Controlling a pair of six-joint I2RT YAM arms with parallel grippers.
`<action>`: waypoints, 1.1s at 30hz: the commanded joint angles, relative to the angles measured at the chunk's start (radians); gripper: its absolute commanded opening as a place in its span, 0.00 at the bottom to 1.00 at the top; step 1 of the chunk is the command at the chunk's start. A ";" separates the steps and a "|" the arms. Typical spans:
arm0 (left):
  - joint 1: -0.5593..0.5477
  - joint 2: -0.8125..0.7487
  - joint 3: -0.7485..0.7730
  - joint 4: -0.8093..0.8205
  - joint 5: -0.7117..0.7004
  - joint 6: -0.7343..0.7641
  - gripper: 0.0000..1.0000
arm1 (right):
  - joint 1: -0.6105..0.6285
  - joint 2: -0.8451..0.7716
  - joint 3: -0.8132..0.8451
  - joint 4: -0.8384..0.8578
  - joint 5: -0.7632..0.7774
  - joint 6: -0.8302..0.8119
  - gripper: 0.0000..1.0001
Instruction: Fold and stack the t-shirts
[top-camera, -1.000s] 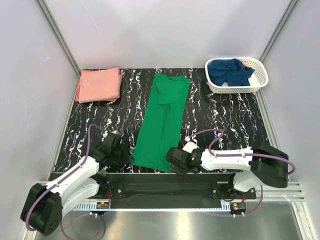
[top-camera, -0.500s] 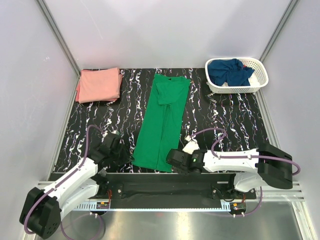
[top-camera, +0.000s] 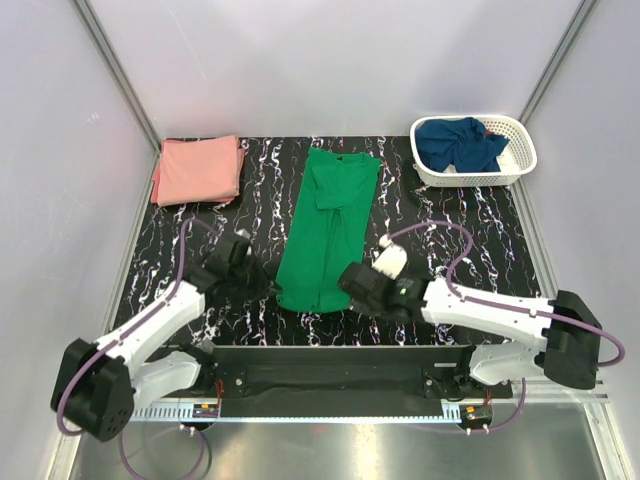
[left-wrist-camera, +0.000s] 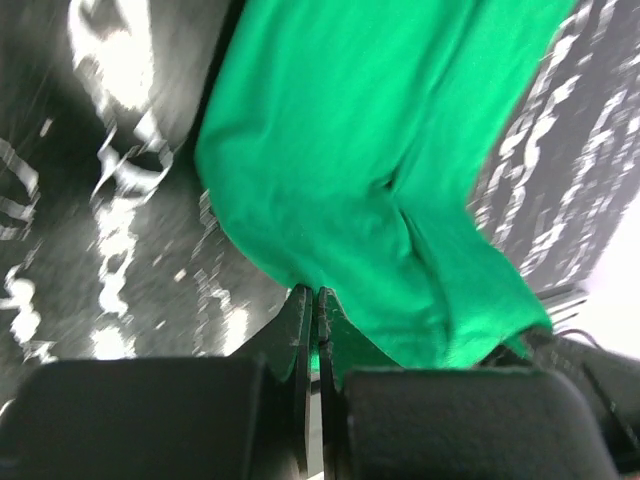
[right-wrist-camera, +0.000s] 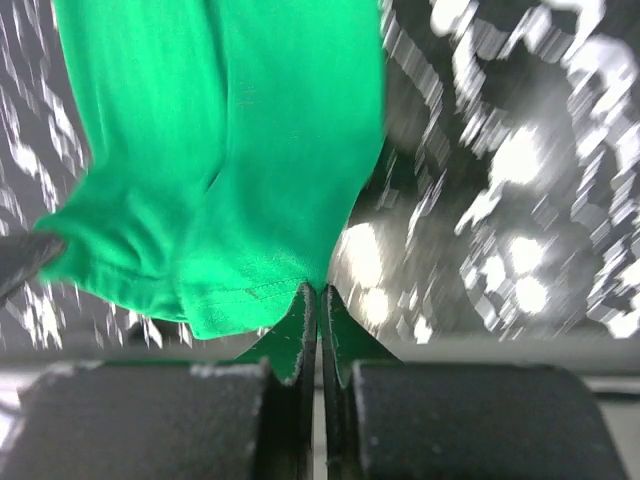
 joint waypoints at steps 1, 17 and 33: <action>0.043 0.075 0.096 0.048 0.055 0.031 0.00 | -0.093 -0.044 0.040 -0.014 0.039 -0.162 0.00; 0.206 0.521 0.488 0.178 0.271 0.135 0.00 | -0.463 0.193 0.281 0.135 -0.080 -0.634 0.00; 0.283 0.872 0.830 0.166 0.377 0.200 0.00 | -0.647 0.480 0.505 0.201 -0.301 -0.797 0.00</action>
